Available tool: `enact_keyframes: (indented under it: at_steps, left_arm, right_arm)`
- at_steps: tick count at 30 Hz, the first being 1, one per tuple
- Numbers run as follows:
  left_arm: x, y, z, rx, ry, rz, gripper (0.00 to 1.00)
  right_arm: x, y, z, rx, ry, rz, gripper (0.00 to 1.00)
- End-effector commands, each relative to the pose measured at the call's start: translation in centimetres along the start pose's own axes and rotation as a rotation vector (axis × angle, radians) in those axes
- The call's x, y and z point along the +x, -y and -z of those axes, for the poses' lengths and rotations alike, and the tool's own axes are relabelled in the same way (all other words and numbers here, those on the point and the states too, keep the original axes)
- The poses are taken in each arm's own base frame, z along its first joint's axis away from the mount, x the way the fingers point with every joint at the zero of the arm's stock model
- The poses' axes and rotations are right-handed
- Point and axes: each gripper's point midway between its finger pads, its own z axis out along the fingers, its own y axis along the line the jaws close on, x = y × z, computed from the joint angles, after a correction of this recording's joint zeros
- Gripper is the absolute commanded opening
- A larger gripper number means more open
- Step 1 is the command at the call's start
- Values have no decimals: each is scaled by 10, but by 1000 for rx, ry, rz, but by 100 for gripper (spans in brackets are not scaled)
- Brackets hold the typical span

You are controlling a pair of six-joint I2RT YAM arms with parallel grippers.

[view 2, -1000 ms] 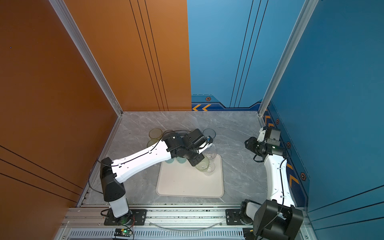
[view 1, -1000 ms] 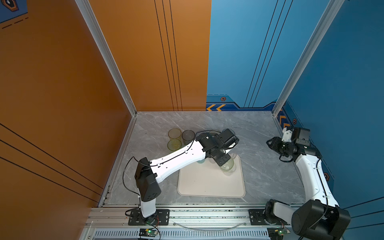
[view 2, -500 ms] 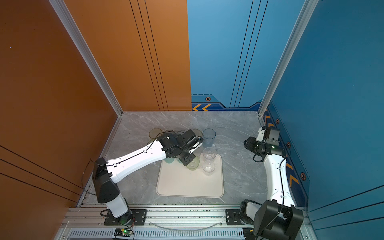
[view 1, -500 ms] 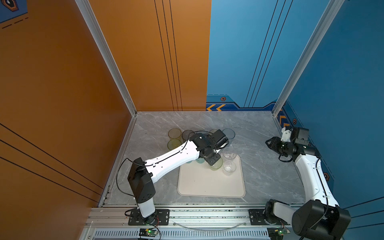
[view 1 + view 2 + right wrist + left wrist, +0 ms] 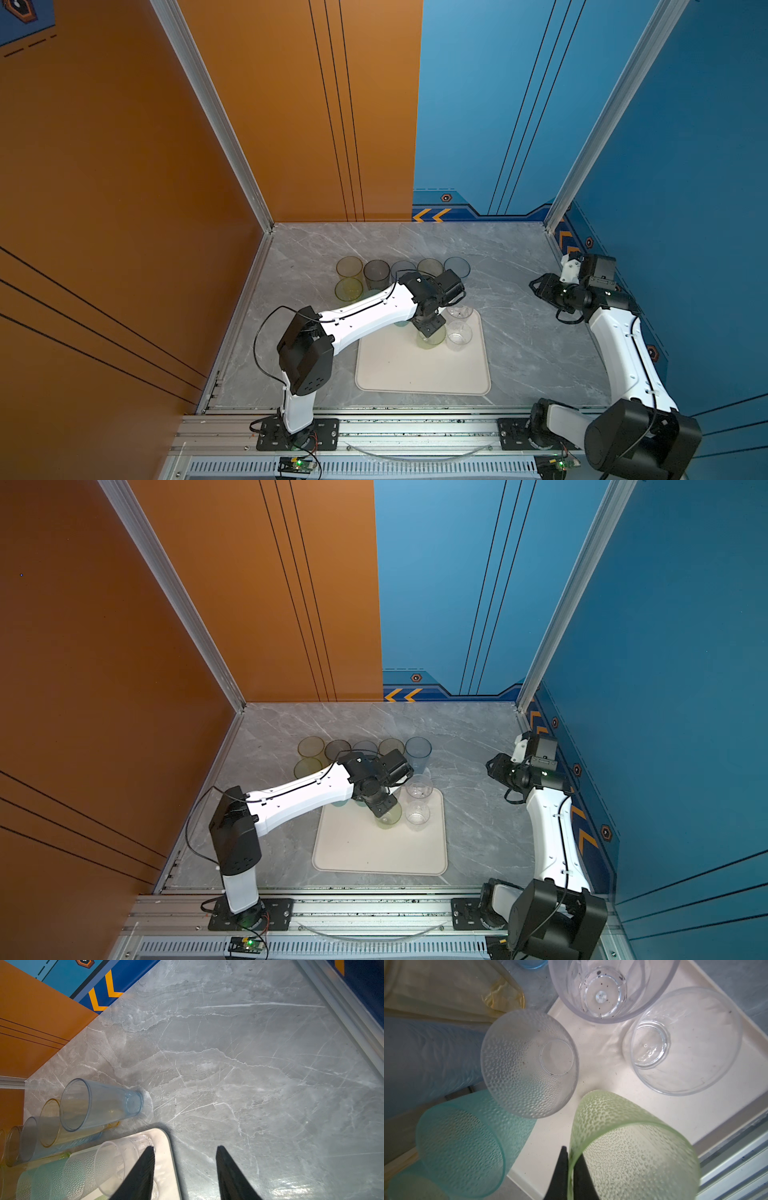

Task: Place the glasses into the tray
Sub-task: 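Lower the pale green cup onto the tray beside the frosted cup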

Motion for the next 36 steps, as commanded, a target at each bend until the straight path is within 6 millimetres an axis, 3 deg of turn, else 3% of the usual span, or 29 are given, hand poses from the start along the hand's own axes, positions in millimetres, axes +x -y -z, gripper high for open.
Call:
enact_keyframes:
  at_steps: [1, 36]
  left_arm:
    - [-6, 4, -4, 40, 21, 26, 3]
    - [2, -7, -40, 84, -10, 96, 4]
  right_arm:
    - [0, -1, -3, 1, -3, 2, 47]
    - [3, -1, -6, 6, -15, 11, 47]
